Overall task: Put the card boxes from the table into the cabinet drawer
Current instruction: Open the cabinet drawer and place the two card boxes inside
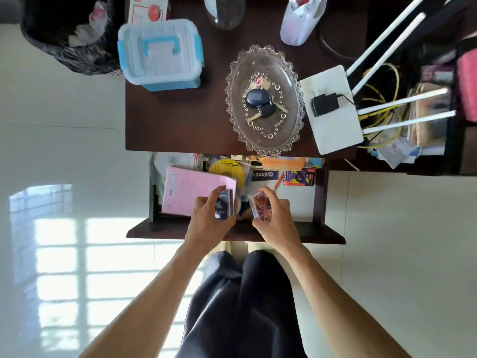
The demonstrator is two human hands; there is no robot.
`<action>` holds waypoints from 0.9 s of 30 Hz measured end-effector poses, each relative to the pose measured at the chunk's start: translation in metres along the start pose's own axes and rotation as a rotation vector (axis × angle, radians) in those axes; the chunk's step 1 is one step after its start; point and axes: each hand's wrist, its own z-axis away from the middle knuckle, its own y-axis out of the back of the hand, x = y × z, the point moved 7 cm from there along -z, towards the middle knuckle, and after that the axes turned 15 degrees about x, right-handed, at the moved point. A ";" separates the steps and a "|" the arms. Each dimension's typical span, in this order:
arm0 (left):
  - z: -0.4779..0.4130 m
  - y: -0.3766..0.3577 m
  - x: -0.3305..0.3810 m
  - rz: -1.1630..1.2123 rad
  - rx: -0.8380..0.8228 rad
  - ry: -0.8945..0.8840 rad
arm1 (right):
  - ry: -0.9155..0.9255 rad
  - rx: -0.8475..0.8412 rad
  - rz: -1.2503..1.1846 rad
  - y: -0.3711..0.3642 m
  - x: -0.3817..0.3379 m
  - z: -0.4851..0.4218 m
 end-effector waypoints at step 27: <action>-0.005 -0.109 -0.013 0.056 0.003 0.065 | 0.379 0.032 0.938 0.036 0.090 -0.094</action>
